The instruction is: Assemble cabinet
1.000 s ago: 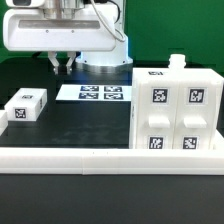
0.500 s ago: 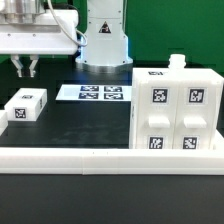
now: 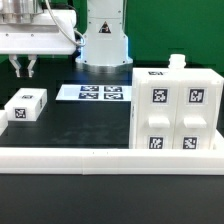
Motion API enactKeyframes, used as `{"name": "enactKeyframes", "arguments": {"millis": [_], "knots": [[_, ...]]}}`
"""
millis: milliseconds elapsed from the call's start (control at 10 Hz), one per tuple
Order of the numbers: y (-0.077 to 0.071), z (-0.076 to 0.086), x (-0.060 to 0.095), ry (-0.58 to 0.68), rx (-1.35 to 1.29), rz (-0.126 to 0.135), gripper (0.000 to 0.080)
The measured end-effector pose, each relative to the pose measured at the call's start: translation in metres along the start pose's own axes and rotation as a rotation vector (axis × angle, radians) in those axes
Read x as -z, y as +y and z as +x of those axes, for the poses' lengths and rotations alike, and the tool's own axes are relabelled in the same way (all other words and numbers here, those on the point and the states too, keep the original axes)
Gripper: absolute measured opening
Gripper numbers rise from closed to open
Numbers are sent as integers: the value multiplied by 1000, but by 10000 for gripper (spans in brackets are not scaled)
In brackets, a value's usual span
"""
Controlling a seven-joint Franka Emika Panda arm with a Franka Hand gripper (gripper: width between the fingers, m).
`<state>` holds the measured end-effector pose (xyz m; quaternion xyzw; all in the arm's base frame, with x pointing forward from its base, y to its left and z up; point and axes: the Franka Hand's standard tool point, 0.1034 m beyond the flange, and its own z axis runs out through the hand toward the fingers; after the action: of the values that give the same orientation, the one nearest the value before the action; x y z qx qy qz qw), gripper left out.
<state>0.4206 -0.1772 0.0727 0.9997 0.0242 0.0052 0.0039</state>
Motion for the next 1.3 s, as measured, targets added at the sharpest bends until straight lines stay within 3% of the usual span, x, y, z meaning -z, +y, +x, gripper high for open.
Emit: {"name": "enactKeyframes", "arguments": {"millis": [1300], "knots": [[0, -3, -5, -11, 2, 2, 2]]}}
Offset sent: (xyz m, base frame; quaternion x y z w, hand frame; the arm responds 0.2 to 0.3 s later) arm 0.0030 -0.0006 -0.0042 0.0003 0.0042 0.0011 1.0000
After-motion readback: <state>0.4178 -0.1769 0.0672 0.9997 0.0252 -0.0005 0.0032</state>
